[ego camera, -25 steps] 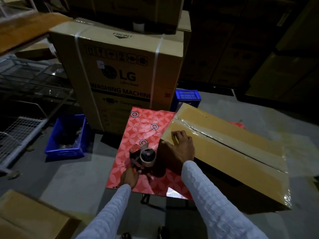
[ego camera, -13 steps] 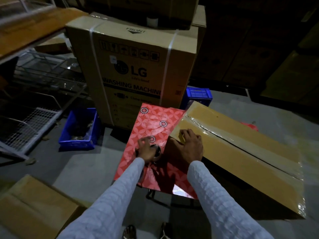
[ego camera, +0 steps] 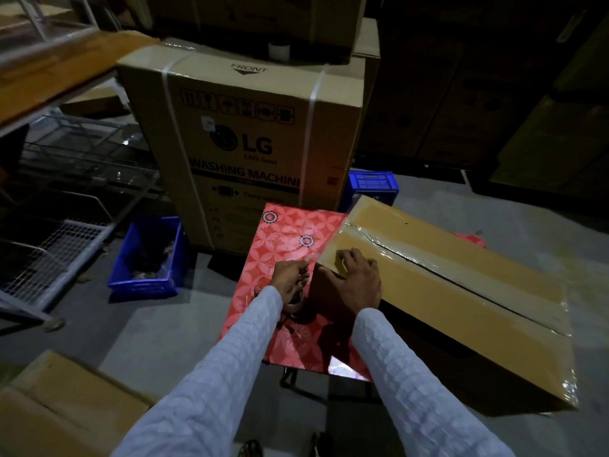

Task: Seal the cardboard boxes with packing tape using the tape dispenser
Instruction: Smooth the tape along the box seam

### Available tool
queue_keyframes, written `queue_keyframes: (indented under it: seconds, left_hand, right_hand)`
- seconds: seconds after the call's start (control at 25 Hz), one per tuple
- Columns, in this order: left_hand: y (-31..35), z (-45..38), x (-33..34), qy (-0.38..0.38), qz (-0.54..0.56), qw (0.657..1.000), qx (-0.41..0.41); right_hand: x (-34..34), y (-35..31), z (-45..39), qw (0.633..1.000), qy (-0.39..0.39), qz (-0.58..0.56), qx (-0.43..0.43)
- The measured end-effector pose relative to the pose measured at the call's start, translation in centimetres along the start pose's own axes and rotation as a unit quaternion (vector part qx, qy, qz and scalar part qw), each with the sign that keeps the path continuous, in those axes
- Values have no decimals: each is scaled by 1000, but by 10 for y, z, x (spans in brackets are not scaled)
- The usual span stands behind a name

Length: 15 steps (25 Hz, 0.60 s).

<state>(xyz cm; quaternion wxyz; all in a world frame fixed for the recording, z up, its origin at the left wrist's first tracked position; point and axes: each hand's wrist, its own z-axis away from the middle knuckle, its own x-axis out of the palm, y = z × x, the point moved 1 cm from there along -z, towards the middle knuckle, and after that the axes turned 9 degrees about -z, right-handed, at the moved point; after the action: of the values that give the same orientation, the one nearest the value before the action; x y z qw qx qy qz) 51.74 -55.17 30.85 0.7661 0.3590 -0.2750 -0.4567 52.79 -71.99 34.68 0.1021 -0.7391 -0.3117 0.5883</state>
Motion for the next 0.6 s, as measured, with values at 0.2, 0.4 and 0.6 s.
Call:
queue_keyframes:
  seconds: [0.2, 0.4, 0.6]
  left_hand:
    - [17, 8, -3, -50, -5, 999, -15]
    - [27, 3, 8, 25, -55, 998, 32]
    - [9, -1, 15, 70, -65, 993, 70]
  right_hand:
    - [1, 1, 0, 1000, 5, 13, -8]
    - [3, 1, -1, 1000, 21, 11, -11]
    - [5, 1, 0, 999, 28, 5, -18]
